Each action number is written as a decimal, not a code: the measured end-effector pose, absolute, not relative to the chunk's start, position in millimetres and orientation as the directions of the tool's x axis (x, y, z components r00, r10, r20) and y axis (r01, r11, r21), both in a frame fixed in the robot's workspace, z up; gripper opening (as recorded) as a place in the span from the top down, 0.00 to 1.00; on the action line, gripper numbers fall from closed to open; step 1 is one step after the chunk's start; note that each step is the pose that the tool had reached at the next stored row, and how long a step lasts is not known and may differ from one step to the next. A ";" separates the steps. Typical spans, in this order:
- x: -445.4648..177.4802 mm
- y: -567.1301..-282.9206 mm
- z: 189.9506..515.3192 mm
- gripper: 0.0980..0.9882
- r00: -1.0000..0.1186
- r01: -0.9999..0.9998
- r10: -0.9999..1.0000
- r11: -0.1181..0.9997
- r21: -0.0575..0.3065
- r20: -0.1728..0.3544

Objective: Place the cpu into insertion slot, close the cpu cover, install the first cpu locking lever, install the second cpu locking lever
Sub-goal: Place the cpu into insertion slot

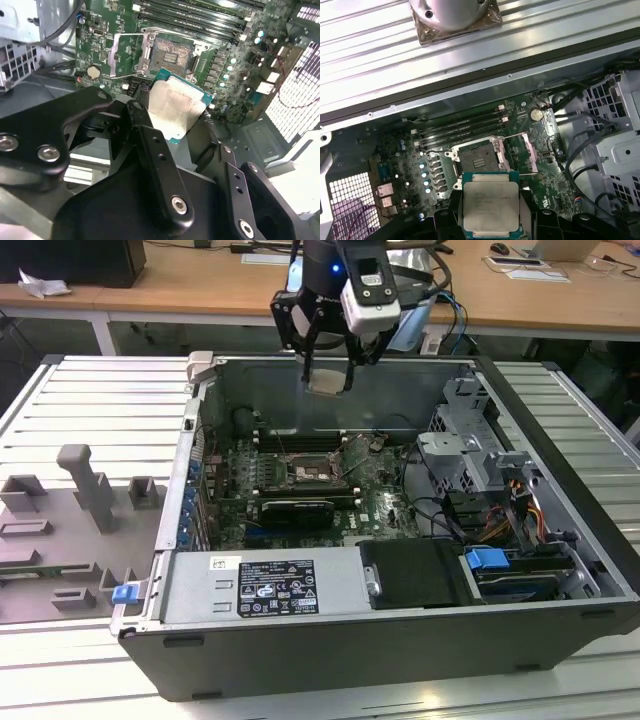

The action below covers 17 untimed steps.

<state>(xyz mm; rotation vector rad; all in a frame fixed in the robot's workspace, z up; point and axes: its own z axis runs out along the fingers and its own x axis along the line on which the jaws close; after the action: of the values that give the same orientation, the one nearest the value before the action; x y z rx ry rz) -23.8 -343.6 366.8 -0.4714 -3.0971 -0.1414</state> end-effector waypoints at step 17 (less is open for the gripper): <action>-23.8 -343.6 364.8 0.50 -0.831 0.556 0.556 0.827 0.088 0.019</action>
<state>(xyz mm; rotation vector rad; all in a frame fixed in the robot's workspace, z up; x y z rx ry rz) -23.8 -343.6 364.8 -0.9162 -3.0095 -0.1420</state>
